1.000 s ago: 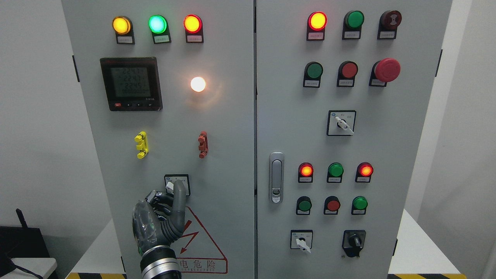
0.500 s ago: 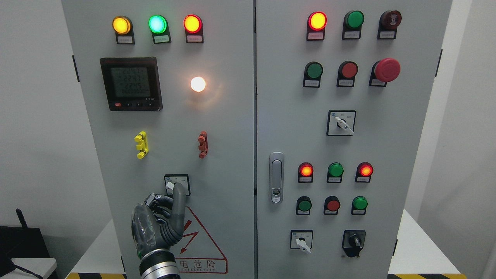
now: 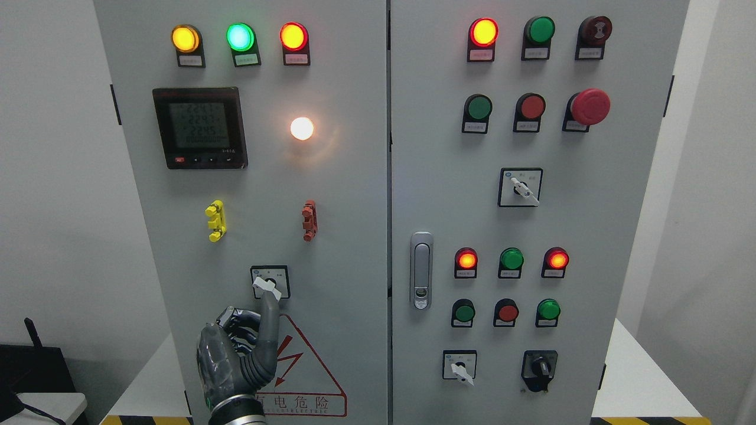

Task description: Turn on light switch 1

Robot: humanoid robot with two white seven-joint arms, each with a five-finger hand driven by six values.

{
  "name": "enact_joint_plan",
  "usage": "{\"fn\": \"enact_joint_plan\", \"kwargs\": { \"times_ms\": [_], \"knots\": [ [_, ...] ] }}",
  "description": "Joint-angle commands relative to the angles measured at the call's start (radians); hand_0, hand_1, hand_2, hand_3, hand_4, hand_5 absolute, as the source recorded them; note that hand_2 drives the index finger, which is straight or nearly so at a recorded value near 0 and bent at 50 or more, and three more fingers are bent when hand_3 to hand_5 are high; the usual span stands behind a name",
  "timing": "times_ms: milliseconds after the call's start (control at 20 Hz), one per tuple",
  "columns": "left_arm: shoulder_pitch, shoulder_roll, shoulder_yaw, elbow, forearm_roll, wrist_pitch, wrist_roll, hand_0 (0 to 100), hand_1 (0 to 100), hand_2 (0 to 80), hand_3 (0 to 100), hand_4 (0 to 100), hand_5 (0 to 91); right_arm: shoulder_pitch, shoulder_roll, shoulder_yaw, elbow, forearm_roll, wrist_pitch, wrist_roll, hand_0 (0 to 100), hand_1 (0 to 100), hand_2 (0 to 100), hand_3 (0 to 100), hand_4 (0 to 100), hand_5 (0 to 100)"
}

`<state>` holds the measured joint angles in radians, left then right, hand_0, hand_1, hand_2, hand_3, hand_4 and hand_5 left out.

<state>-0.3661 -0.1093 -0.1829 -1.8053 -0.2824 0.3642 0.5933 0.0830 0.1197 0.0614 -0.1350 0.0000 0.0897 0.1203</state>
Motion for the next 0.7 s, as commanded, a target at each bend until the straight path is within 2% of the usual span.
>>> {"fn": "enact_joint_plan", "kwargs": {
  "times_ms": [0,200,350,500,650],
  "knots": [
    [0.071,0.002,0.025,-0.022,0.0,-0.076,-0.007,14,28,70.3,80,85,80.6,0.0,0.0,0.0,0.0,-0.017,0.001,-0.001,12,39,0,0,0,0],
    [0.151,0.005,0.088,-0.017,0.0,-0.188,-0.067,15,28,70.7,81,86,81.4,0.0,0.0,0.0,0.0,-0.017,0.001,-0.001,12,39,0,0,0,0],
    [0.216,0.007,0.161,-0.006,0.002,-0.286,-0.141,15,28,68.5,84,87,81.2,0.0,0.0,0.0,0.0,-0.017,0.001,-0.001,12,39,0,0,0,0],
    [0.291,0.014,0.224,0.012,0.002,-0.332,-0.202,15,27,64.2,87,88,77.6,0.0,0.0,0.0,0.0,-0.017,0.001,-0.001,12,39,0,0,0,0],
    [0.36,0.02,0.301,0.047,0.02,-0.389,-0.231,16,25,58.3,86,87,70.9,0.0,0.0,0.0,0.0,-0.017,0.001,-0.001,12,39,0,0,0,0]
  ]
}}
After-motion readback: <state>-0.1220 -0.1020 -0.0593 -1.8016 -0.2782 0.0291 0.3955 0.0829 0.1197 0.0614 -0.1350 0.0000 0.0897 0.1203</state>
